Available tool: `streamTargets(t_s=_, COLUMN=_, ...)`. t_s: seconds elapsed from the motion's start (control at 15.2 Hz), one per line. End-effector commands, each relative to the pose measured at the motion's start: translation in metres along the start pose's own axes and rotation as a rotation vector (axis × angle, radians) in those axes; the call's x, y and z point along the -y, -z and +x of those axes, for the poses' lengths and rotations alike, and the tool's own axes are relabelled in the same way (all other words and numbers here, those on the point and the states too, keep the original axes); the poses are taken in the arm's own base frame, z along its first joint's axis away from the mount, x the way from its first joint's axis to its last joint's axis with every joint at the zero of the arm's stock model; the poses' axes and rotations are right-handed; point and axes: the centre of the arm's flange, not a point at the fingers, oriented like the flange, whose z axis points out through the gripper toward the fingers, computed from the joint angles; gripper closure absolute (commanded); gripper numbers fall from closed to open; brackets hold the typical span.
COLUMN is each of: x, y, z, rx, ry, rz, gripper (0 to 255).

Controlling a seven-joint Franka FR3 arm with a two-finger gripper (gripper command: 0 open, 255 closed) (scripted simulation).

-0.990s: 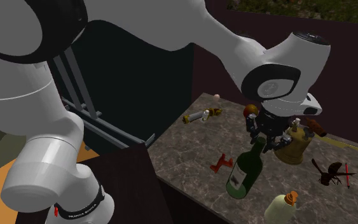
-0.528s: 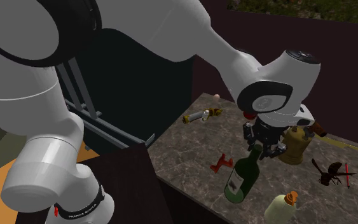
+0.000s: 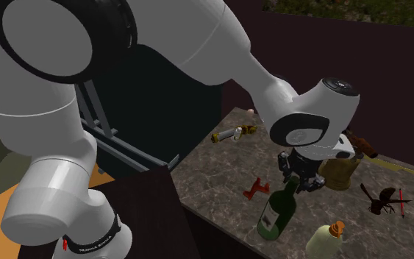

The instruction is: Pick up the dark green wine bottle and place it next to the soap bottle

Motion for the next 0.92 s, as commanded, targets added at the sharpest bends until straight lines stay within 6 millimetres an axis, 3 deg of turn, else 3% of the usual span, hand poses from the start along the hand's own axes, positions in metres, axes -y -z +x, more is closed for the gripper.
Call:
streamTargets(t_s=0.0, x=0.0, y=-0.011, z=-0.001, rx=-0.001, ry=0.0, rz=0.0, gripper=255)
streamTargets(t_s=0.86, x=-0.002, y=-0.074, z=-0.004, rx=-0.001, ry=0.0, rz=0.0, gripper=255)
